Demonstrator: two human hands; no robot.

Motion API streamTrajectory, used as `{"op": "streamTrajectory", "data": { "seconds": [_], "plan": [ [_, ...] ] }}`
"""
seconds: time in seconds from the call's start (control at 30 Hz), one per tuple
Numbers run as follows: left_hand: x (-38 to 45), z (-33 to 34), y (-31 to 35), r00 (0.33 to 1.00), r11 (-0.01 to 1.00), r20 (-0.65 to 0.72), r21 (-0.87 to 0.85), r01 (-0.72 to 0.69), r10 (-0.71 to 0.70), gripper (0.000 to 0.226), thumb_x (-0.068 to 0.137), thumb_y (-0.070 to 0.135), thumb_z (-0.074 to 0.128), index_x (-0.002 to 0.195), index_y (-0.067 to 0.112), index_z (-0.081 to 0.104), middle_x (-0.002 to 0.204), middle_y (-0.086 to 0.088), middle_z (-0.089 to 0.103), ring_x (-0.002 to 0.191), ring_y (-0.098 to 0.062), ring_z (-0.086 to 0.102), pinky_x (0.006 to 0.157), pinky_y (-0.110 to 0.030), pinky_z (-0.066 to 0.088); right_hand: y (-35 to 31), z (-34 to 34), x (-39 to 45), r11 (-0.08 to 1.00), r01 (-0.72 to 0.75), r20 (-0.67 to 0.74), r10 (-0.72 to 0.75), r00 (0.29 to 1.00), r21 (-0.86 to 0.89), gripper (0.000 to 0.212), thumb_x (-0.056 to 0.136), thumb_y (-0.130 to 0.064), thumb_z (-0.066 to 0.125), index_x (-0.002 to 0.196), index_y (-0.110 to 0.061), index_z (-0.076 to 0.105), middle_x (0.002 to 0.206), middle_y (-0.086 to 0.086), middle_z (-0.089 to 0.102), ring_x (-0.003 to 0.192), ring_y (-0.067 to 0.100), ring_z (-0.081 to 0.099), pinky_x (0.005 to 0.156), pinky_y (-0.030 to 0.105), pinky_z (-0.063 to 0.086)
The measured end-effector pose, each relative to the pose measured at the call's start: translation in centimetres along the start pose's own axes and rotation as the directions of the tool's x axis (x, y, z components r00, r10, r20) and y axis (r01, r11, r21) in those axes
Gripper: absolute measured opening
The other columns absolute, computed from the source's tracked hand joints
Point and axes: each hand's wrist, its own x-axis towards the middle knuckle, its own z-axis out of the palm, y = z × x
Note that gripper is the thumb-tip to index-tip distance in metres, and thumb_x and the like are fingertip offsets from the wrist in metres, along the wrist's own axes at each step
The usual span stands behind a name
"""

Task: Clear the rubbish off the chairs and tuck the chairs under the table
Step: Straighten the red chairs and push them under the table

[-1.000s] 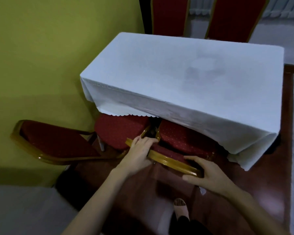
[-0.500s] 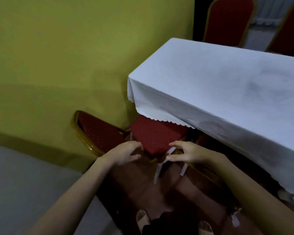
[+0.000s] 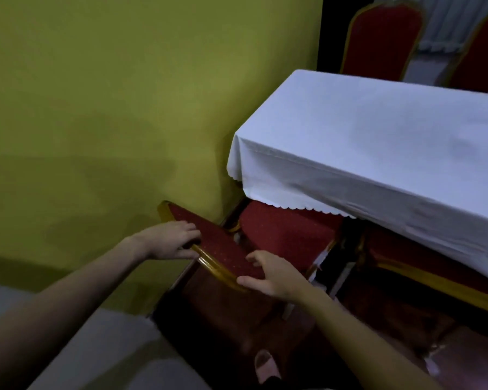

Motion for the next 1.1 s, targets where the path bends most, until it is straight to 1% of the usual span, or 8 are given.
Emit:
{"op": "streamTrajectory", "data": {
  "seconds": [0.07,0.17,0.4,0.57,0.73,0.87,1.0,1.1],
  "plan": [
    [-0.4,0.5,-1.7,0.999,0.999,-0.004,0.032,-0.034,0.035,0.085,0.078,0.079,0.026,0.129,0.017,0.051,0.127,-0.004,0.057,0.117,-0.021,0.055,0.102,-0.032,0.042,-1.5,2.3,1.3,0.999,-0.041,0.098,0.042,0.994,-0.009,0.09,0.074,-0.075,0.052,0.141,-0.016,0.035,0.141,0.005,0.047,0.125,0.02,0.05,0.103,0.04,0.043],
    [-0.1,1.2,-3.1,0.994,0.993,0.014,0.052,-0.111,0.11,0.074,0.08,0.058,0.056,0.139,0.015,0.044,0.141,-0.004,0.049,0.13,-0.022,0.047,0.111,-0.033,0.033,-2.6,4.4,3.1,0.986,-0.062,0.174,0.089,0.981,-0.154,0.106,0.073,-0.076,0.05,0.147,-0.007,0.018,0.147,0.014,0.035,0.13,0.03,0.043,0.106,0.046,0.039],
    [2.2,3.4,-5.4,0.962,0.99,-0.237,0.072,-0.121,0.135,0.032,0.083,0.002,0.057,0.114,0.01,0.06,0.109,-0.009,0.065,0.101,-0.029,0.062,0.089,-0.04,0.049,-3.7,6.6,4.7,0.964,-0.051,-0.008,0.051,0.999,-0.261,0.074,0.091,-0.045,0.05,0.148,-0.012,0.015,0.149,0.011,0.035,0.127,0.028,0.046,0.106,0.041,0.039],
    [3.3,4.5,-6.4,0.921,0.975,-0.321,0.037,-0.221,0.221,0.024,0.089,0.016,0.046,0.107,0.012,0.062,0.101,-0.006,0.067,0.094,-0.025,0.065,0.084,-0.039,0.051,-3.1,6.5,4.1,0.97,0.003,-0.02,-0.008,1.0,-0.244,0.074,0.091,-0.032,0.054,0.15,-0.015,0.012,0.155,0.01,0.029,0.135,0.026,0.04,0.111,0.037,0.034],
    [5.2,4.0,-4.9,0.881,0.945,-0.347,0.055,-0.323,0.321,0.032,0.073,0.013,0.064,0.106,0.018,0.065,0.099,0.001,0.071,0.092,-0.021,0.068,0.076,-0.036,0.055,-1.3,4.3,2.9,0.972,-0.01,0.003,0.011,1.0,-0.235,0.074,0.09,-0.029,0.055,0.15,-0.015,0.014,0.153,0.008,0.033,0.131,0.025,0.044,0.106,0.034,0.037],
    [7.2,2.2,-2.0,0.839,0.932,-0.456,-0.051,-0.358,0.297,0.042,0.077,0.037,0.038,0.103,0.02,0.067,0.096,0.002,0.072,0.088,-0.02,0.069,0.071,-0.034,0.054,1.0,1.8,1.2,0.992,-0.085,-0.047,0.081,0.996,-0.099,0.07,0.088,-0.023,0.056,0.148,-0.021,0.021,0.148,0.002,0.042,0.125,0.015,0.048,0.103,0.026,0.036],
    [10.4,0.4,0.1,0.863,0.934,-0.43,-0.109,-0.34,0.265,0.026,0.076,0.019,0.061,0.101,0.02,0.064,0.092,0.003,0.067,0.085,-0.021,0.067,0.068,-0.038,0.052,3.0,-0.9,0.6,0.978,-0.206,-0.114,0.201,0.973,-0.03,0.066,0.083,-0.016,0.06,0.143,-0.027,0.034,0.133,-0.003,0.055,0.108,0.006,0.053,0.095,0.026,0.044],
    [12.4,-0.7,1.3,0.861,0.948,-0.451,-0.089,-0.307,0.236,0.027,0.073,0.012,0.066,0.098,0.021,0.061,0.088,0.004,0.064,0.08,-0.021,0.065,0.061,-0.033,0.044,2.7,-2.5,2.1,0.957,-0.261,-0.24,0.226,0.944,-0.124,0.059,0.079,-0.014,0.062,0.133,-0.023,0.043,0.124,0.0,0.058,0.11,0.016,0.056,0.093,0.035,0.047]
  ]
}}
